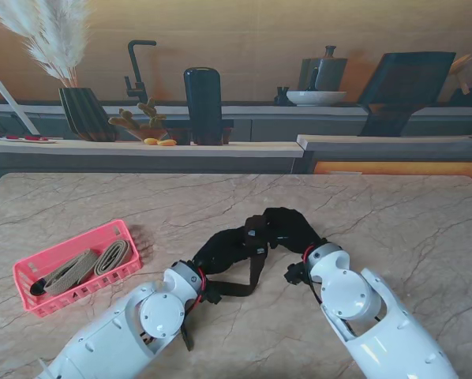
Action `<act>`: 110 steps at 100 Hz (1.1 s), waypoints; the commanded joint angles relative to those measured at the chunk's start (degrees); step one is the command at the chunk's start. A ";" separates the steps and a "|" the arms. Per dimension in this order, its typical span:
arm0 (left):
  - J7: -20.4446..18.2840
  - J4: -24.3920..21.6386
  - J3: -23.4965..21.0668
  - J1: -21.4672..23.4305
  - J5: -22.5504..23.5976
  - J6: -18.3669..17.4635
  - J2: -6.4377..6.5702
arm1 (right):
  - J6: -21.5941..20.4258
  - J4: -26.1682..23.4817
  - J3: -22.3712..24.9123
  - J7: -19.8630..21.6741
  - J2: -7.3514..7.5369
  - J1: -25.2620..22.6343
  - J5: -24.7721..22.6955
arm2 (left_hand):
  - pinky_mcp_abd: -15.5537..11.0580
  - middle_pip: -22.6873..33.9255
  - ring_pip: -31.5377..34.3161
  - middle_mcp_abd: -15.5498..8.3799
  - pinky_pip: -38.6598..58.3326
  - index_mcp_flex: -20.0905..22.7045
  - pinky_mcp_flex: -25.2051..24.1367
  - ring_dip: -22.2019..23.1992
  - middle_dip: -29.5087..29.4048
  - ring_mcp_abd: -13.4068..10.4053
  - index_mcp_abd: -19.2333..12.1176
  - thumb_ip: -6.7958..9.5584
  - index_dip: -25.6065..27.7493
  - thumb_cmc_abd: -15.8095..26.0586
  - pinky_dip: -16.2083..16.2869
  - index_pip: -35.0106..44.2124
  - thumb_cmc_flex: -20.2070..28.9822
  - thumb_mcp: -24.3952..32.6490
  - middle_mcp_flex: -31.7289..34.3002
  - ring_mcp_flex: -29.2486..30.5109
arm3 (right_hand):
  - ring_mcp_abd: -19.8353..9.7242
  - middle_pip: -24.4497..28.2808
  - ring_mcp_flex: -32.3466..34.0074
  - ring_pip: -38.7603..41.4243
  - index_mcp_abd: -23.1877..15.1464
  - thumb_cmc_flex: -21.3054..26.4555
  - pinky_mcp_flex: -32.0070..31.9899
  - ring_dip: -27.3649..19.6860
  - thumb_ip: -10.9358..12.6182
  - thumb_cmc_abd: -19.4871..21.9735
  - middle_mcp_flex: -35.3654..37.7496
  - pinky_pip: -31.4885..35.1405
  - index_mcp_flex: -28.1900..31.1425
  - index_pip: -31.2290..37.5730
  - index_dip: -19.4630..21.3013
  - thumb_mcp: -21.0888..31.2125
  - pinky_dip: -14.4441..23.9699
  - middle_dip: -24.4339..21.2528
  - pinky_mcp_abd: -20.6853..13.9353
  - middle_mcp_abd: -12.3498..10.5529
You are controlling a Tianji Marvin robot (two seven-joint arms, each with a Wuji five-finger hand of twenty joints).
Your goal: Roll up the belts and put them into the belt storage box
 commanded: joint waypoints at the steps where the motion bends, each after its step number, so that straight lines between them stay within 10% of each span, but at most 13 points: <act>1: -0.65 -2.05 0.76 0.45 0.68 0.36 -0.54 | -1.37 -1.10 -0.41 1.15 0.36 -0.21 -0.62 | 1.14 -0.99 0.81 0.98 1.21 1.22 0.27 0.03 -0.68 0.84 -12.82 1.91 0.58 2.07 1.08 1.30 8.39 4.74 -0.72 1.32 | -1.00 -0.22 0.25 -0.07 -11.42 7.41 -0.52 0.02 2.26 5.15 0.01 0.35 2.33 1.39 -0.21 5.94 -0.80 -0.24 -1.50 1.00; 28: -3.45 -3.25 0.60 0.17 1.84 1.18 0.53 | -4.91 -0.80 -0.25 6.53 2.11 0.58 -3.81 | 0.92 -1.92 -0.14 -1.34 0.86 2.02 -0.81 -0.67 -1.72 0.24 -14.32 2.83 -1.13 -0.80 0.99 -0.20 5.76 3.53 -1.01 -0.06 | -1.00 -0.71 1.74 -0.04 -11.72 7.47 0.35 0.24 2.25 3.90 2.05 0.15 4.32 1.62 -1.26 5.26 -0.83 -0.25 -1.29 0.76; 30: -3.61 -3.24 0.57 0.14 1.90 1.29 0.60 | -5.27 -0.75 -0.17 6.67 2.19 0.59 -4.00 | 0.84 -2.22 -0.57 -1.58 0.70 1.88 -1.01 -0.25 -1.44 0.16 -14.60 2.94 -0.88 -2.58 1.05 -0.24 1.35 9.54 -1.27 -0.41 | -1.13 -1.01 1.98 -0.20 -11.96 7.27 0.53 0.24 2.05 3.87 2.46 0.19 4.56 1.76 -1.47 5.42 -0.76 -0.34 -1.59 0.67; 31: -3.66 -3.21 0.56 0.11 1.96 1.31 0.62 | -5.42 -0.73 -0.13 6.68 2.20 0.59 -4.10 | 0.74 -2.41 -0.96 -2.15 0.45 1.45 -1.42 -0.25 -1.39 -0.08 -15.10 2.56 -0.54 -6.50 1.03 -0.10 -10.90 26.83 -1.90 -1.22 | -1.15 -1.07 2.02 -0.23 -12.09 7.21 0.57 0.24 1.99 3.90 2.57 0.19 4.64 1.81 -1.51 5.46 -0.73 -0.35 -1.59 0.59; 34: -3.58 -3.06 0.54 0.03 2.34 1.34 0.67 | -5.67 -0.69 -0.04 6.44 2.18 0.53 -4.33 | 0.77 -2.58 -1.42 -2.71 0.10 0.79 -1.85 -0.24 -1.24 -0.27 -15.53 2.94 -0.27 -8.73 0.91 0.01 -18.28 33.79 -2.66 -2.05 | -1.10 -1.15 2.33 -0.19 -12.33 7.11 0.67 0.28 1.87 3.85 2.88 0.23 4.82 1.94 -1.56 5.55 -0.68 -0.37 -1.53 0.48; 63: -2.89 -2.78 -0.23 0.06 5.12 2.88 1.06 | -2.75 -2.59 2.86 5.67 1.40 -1.62 1.75 | 0.92 -5.88 -7.11 -4.67 -2.66 -3.91 -5.88 -0.73 -0.84 -1.09 -16.56 2.32 -0.06 -20.44 0.70 -3.49 -32.39 28.66 -9.97 -8.98 | -1.68 -1.84 1.66 -0.30 -14.00 6.36 -0.94 0.74 1.53 4.23 3.07 -0.36 4.61 2.45 -1.15 6.11 -0.24 -0.35 -1.70 -0.25; 110: -1.10 -3.51 -0.55 1.26 3.61 4.91 0.29 | -2.22 -3.13 3.12 0.67 0.08 -3.24 3.35 | -0.18 -11.26 -18.61 -3.44 -10.28 -18.86 -12.40 -4.50 -3.77 -2.27 -14.55 2.56 -6.58 -21.17 0.77 -11.94 -34.90 29.92 -27.65 -22.00 | -2.19 -1.84 0.55 -0.53 -15.26 6.27 -1.58 1.24 1.45 5.08 2.08 -1.11 3.92 2.53 0.17 6.00 0.48 0.19 -1.66 -1.01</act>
